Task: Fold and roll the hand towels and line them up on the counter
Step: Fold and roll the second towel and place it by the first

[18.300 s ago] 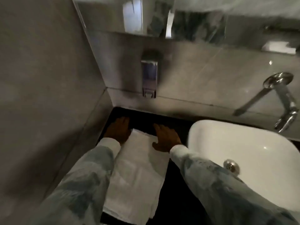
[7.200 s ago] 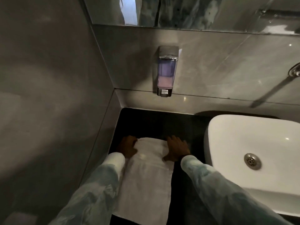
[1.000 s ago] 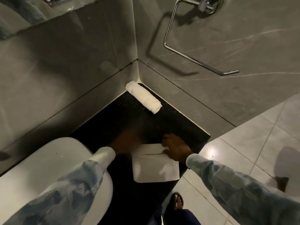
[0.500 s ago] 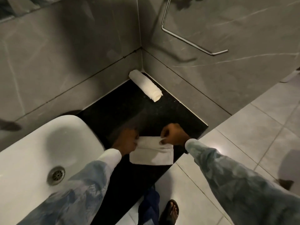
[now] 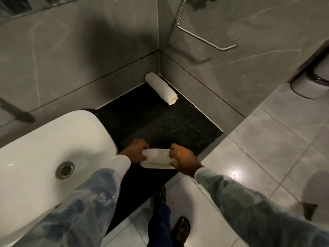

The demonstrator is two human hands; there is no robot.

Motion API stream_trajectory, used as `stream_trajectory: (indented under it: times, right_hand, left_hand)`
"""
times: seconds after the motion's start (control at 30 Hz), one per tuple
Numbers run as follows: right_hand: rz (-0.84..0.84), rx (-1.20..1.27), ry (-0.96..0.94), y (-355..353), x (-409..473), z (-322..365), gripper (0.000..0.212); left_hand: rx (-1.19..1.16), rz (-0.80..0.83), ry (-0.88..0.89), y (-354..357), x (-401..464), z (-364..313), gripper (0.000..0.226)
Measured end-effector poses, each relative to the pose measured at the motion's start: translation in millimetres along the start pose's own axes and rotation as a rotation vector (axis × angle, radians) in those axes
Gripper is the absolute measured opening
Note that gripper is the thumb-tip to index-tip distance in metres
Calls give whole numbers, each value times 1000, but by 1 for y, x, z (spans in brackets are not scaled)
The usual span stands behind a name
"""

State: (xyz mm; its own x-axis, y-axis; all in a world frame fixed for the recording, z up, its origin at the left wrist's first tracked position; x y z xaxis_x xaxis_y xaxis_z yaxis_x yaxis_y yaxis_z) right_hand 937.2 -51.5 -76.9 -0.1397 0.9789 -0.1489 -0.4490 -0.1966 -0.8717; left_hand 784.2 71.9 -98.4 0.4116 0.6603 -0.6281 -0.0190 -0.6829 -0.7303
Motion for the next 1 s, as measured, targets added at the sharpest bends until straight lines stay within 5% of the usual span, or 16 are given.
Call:
stream_trajectory:
  times: [0.1, 0.2, 0.3, 0.5, 0.73, 0.87, 1.0]
  right_hand:
    - [58, 168, 144, -18, 8, -6, 23]
    - [126, 40, 167, -16, 8, 0, 50]
    - [196, -2, 208, 3, -2, 4, 54]
    - [208, -19, 258, 3, -13, 12, 54]
    - [258, -65, 306, 2, -12, 21, 61]
    - [299, -150, 289, -1, -1, 28, 62]
    - [239, -65, 330, -24, 32, 13, 62]
  left_hand:
    - [51, -174, 78, 0, -23, -10, 34]
    - [141, -356, 180, 14, -47, -21, 23]
    - [160, -473, 185, 27, -62, -18, 26]
    - [70, -275, 186, 17, -62, -4, 35]
    - [309, -179, 166, 22, -62, -28, 62]
    - [562, -125, 200, 27, -53, -29, 59]
    - [637, -266, 255, -17, -25, -37, 57]
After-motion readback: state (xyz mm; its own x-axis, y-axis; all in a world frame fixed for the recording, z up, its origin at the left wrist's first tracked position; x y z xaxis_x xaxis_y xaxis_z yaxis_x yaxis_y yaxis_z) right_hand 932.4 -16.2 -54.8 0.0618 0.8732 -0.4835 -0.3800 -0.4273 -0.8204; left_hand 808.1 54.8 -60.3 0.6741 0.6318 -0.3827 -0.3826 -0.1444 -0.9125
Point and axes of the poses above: each hand's wrist, its own x-axis towards the middle knuckle, its own y-axis out of the palm, z = x × y, the point moved 7 cm from there along x, towards the middle knuckle, and after that the axes turned 6 degrees about -y, right-handed, at the moved point
